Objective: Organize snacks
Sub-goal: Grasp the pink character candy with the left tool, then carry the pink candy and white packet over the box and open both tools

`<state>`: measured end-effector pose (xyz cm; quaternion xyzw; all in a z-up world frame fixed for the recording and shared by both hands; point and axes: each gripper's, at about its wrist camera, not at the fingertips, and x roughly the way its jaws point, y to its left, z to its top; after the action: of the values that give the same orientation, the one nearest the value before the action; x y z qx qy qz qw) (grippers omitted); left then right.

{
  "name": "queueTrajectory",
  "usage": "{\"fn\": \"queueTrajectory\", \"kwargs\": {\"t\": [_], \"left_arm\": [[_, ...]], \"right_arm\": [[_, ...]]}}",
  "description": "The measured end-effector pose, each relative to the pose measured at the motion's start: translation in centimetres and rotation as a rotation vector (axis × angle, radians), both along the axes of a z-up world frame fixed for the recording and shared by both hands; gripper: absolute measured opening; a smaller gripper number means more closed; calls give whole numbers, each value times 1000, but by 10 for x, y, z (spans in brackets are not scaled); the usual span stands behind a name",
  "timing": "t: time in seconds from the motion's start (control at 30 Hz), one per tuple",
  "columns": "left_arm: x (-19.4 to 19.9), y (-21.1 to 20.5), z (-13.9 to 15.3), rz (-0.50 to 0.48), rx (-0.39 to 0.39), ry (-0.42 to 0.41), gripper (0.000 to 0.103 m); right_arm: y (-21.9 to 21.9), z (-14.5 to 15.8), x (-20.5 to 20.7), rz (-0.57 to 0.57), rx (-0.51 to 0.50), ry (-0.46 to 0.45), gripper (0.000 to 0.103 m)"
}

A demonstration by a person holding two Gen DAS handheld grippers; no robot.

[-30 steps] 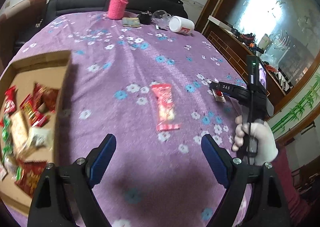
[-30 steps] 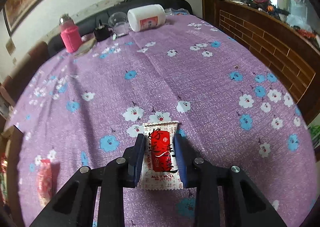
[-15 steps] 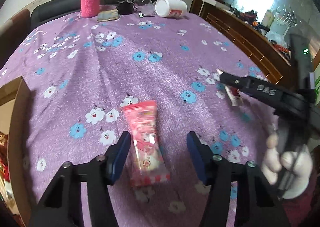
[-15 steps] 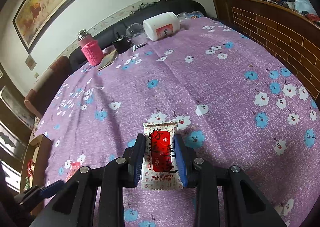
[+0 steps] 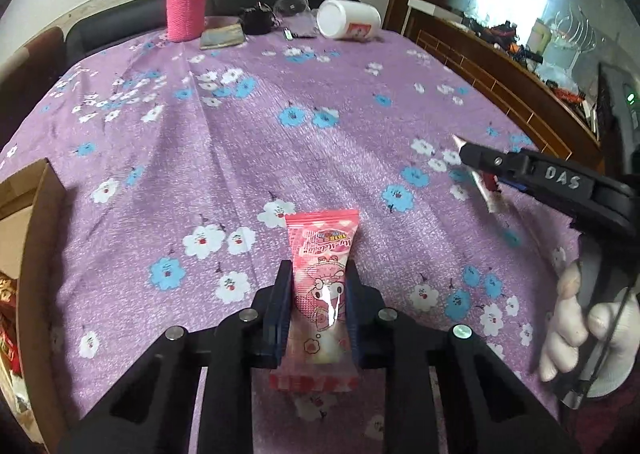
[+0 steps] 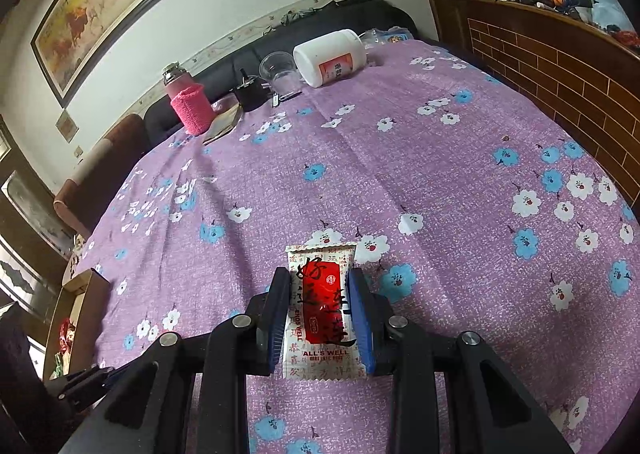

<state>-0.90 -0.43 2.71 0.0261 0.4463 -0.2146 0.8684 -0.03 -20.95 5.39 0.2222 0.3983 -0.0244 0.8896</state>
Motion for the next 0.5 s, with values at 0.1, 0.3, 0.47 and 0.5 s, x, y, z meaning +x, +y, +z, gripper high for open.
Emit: {"fn": "queueTrajectory", "kwargs": {"t": [0.1,0.3,0.47,0.5], "left_arm": [[-7,8,10,14,-29,-11,22],[-34,48,36,67,-117,-46,22],[-54,105,53,155,-196,-68,22],[-57,115,55,171,-206,-73,23]], "right_arm": [[0,0,0,1,1,-6,31],[4,-1,-1,14,-10,-16,31],[10,-1,-3,13,-52,-34,31],[12,0,-3,14,-58,-37,31]]}}
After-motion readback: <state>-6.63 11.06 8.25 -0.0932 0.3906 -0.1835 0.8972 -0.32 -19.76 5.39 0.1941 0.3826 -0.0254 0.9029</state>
